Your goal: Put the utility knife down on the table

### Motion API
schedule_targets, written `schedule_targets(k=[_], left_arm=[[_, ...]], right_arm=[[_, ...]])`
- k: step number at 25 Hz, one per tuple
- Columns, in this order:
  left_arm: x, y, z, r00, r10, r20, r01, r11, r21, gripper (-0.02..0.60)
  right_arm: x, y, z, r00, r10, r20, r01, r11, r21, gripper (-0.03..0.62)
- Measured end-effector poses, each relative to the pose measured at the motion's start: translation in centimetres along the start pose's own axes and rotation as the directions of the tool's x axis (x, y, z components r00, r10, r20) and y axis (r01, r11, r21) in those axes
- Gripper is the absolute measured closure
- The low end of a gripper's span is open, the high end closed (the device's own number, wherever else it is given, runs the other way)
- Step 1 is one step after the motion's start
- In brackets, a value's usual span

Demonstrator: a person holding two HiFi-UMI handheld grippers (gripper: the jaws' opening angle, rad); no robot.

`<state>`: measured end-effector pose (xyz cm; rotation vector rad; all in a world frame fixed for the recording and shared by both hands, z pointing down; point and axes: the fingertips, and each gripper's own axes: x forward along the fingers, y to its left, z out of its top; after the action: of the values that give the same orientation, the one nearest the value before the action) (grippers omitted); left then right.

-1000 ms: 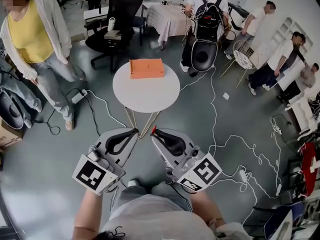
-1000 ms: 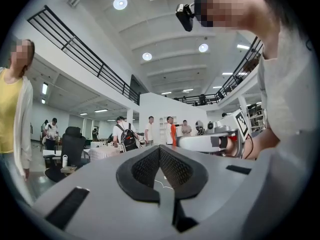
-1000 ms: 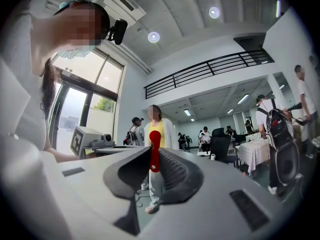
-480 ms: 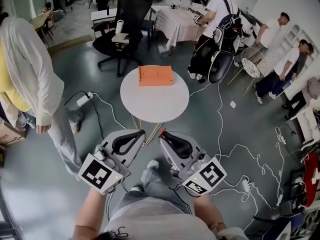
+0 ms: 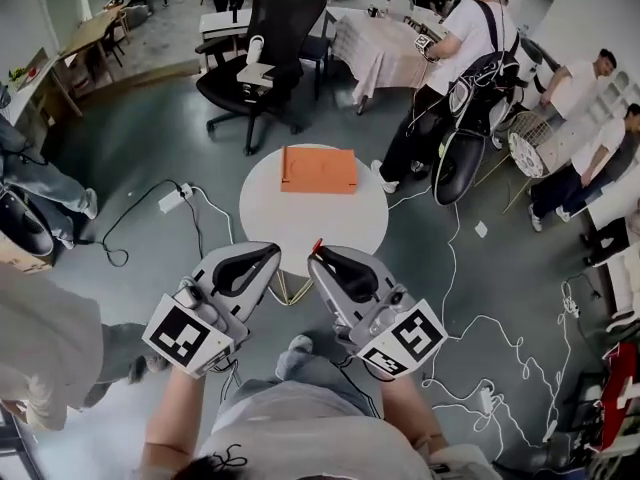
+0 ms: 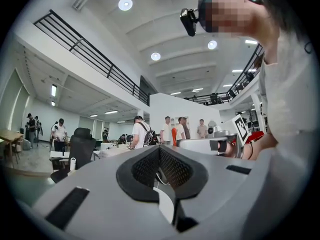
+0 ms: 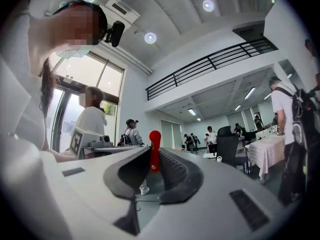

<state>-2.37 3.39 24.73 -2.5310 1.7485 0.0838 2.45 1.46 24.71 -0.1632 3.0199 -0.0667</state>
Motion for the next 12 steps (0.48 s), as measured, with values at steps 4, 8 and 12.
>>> schedule_targets(k=[4,8,12], left_arm=[[2.8,1.1,-0.2,1.000,0.004,-0.013,-0.004,1.000,0.007,0.572],[4.8,2.0,-0.7,1.000,0.006,-0.025,-0.006,1.000,0.004,0.572],[5.9,2.7,-1.9,0.998,-0.021,-0.062,0.021,1.000,-0.013,0.572]], right_arm=[[0.6,-3.4,0.0,1.000,0.003,0.003,-0.003,1.000,0.013,0.536],[1.0,-6.0,-0.8,1.000,-0.011,-0.009,0.012,1.000,0.027,0.536],[1.4,-7.6,-2.4,0.998,-0.044,-0.041,0.046,0.998,0.049,0.536]])
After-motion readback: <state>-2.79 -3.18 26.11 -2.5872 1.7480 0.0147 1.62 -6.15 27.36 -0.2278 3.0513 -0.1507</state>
